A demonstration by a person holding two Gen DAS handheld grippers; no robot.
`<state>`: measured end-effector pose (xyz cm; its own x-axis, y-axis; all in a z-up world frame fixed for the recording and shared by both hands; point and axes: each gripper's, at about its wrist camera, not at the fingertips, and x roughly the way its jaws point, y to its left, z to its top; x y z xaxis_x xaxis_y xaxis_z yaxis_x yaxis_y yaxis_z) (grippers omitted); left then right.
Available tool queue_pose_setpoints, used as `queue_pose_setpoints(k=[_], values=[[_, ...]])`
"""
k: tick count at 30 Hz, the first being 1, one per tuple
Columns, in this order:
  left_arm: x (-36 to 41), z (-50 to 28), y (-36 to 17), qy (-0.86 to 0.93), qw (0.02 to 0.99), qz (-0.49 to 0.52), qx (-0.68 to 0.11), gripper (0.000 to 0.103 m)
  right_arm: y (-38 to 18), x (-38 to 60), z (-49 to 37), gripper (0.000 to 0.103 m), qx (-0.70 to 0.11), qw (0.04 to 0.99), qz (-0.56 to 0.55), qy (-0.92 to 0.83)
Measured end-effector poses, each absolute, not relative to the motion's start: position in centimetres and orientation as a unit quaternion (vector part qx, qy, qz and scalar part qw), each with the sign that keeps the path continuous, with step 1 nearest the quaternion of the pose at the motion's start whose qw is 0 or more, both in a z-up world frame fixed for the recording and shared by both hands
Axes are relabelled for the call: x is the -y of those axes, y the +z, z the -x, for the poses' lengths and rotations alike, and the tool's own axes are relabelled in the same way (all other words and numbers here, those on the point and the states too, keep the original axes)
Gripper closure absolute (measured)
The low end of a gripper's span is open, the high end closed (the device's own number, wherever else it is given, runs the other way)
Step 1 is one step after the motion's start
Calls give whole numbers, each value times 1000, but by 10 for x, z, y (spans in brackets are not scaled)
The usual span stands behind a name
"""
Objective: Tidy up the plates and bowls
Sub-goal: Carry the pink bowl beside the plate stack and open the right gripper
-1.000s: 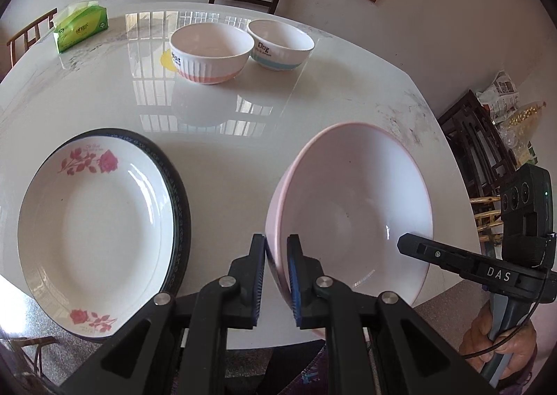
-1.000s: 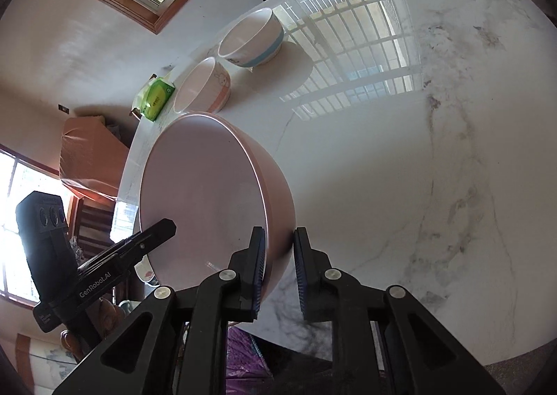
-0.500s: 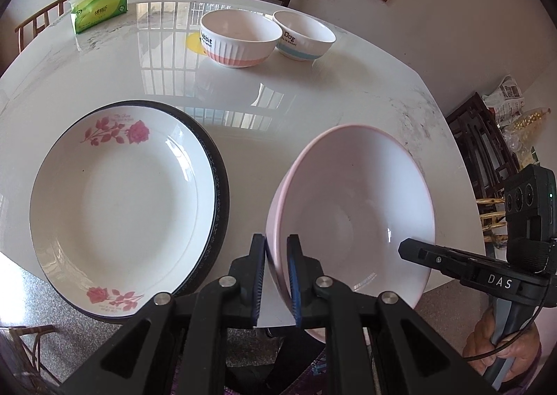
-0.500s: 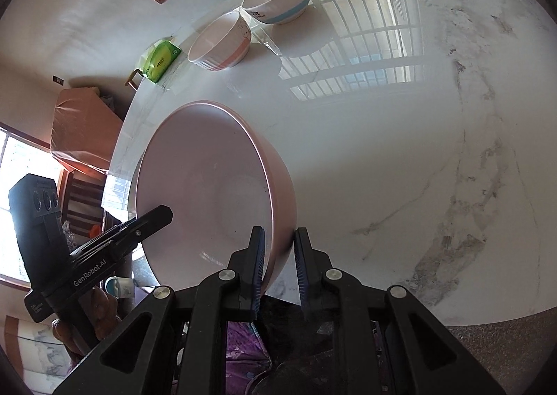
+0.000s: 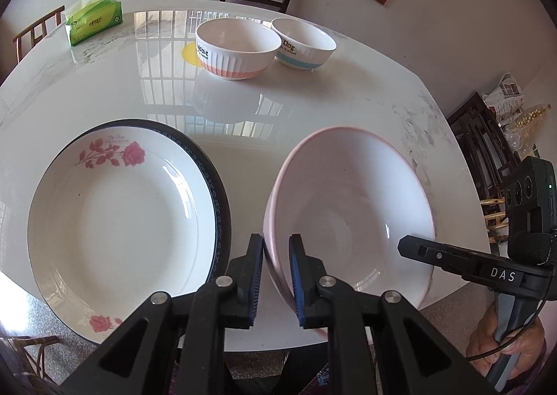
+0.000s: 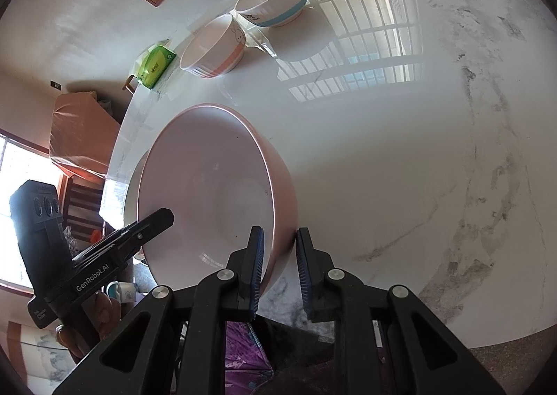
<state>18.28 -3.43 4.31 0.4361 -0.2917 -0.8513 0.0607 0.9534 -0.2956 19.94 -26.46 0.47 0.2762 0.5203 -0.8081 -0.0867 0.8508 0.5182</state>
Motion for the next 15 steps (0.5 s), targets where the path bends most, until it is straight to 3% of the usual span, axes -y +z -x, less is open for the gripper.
queue_pose_setpoints(k=[8, 15], values=[[32, -179, 48, -114, 844, 97, -514, 85, 11, 272, -198, 69, -550, 786, -197, 201], [8, -172, 68, -132, 857, 124, -483, 83, 41, 290, -197, 66, -494, 830, -173, 191]])
